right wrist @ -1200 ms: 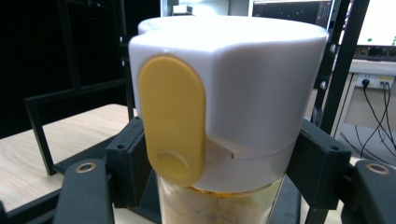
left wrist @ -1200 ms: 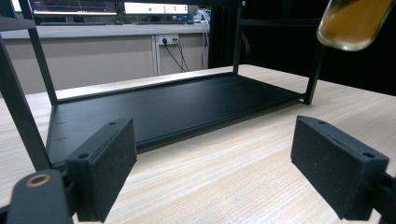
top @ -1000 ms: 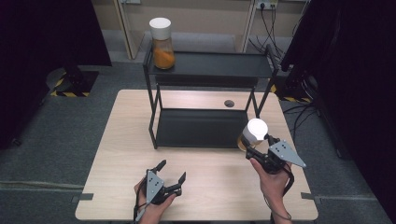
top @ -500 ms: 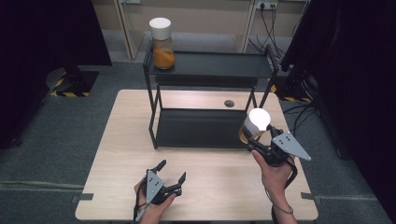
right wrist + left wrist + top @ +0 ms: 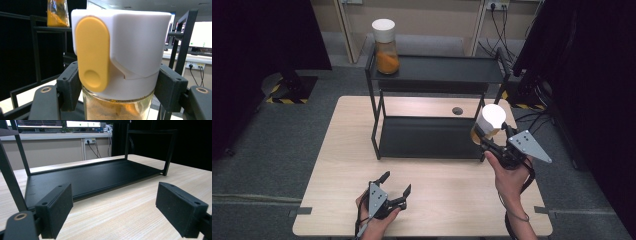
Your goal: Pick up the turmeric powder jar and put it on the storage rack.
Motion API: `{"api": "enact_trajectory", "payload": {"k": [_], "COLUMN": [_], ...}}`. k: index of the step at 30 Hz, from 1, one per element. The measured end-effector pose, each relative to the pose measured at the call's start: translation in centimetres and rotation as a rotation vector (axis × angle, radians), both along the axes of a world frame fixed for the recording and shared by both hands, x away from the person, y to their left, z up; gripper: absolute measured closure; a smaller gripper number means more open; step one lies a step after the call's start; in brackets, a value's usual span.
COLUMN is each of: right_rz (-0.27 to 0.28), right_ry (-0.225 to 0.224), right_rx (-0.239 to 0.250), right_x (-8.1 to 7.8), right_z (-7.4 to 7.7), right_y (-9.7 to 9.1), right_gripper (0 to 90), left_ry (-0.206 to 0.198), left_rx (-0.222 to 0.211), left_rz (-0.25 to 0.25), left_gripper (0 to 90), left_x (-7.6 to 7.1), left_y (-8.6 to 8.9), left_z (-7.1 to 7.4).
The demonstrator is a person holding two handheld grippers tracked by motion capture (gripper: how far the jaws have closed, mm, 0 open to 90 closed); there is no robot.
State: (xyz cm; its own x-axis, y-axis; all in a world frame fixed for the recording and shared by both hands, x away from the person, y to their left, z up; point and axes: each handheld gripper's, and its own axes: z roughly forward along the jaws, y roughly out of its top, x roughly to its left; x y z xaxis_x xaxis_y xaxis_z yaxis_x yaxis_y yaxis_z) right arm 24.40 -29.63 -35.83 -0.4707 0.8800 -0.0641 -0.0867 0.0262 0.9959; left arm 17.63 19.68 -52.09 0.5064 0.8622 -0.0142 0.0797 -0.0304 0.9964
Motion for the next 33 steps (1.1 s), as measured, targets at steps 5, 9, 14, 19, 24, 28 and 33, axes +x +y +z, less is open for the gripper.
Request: {"api": "enact_trajectory", "payload": {"k": [5, 9, 14, 19, 24, 28, 33], "right_rz": [0.001, 0.0, 0.0, 0.0, 0.001, 0.0, -0.001], "right_ry": [-0.013, -0.026, -0.032, -0.037, -0.044, -0.049, -0.053], "right_rx": [0.004, 0.005, 0.006, 0.004, 0.0, -0.013, -0.006], "right_x": [0.2, 0.4, 0.6, 0.8, 1.0, 1.2, 1.6], "right_z": [0.8, 1.5, 2.0, 2.5, 3.2, 3.8, 4.4], "right_y": [0.0, 0.1, 0.3, 0.4, 0.6, 0.7, 0.9], "right_gripper": [31.0, 31.0, 31.0, 31.0, 31.1, 31.1, 31.1], "left_ry": [-0.001, -0.001, -0.001, 0.0, -0.001, 0.0, 0.002], "left_rx": [0.0, 0.0, 0.0, -0.001, 0.0, 0.0, 0.0], "left_rz": [0.001, 0.001, 0.001, 0.0, 0.001, 0.001, 0.002], "left_gripper": [13.9, 13.9, 13.9, 13.9, 13.9, 13.9, 13.8], "left_x": [0.0, 0.0, 0.0, 0.0, 0.0, 0.0, 0.0], "left_y": [0.0, 0.0, 0.0, 0.0, 0.0, 0.0, 0.0], "left_z": [0.0, 0.0, 0.0, 0.0, 0.0, 0.0, 0.0]}}
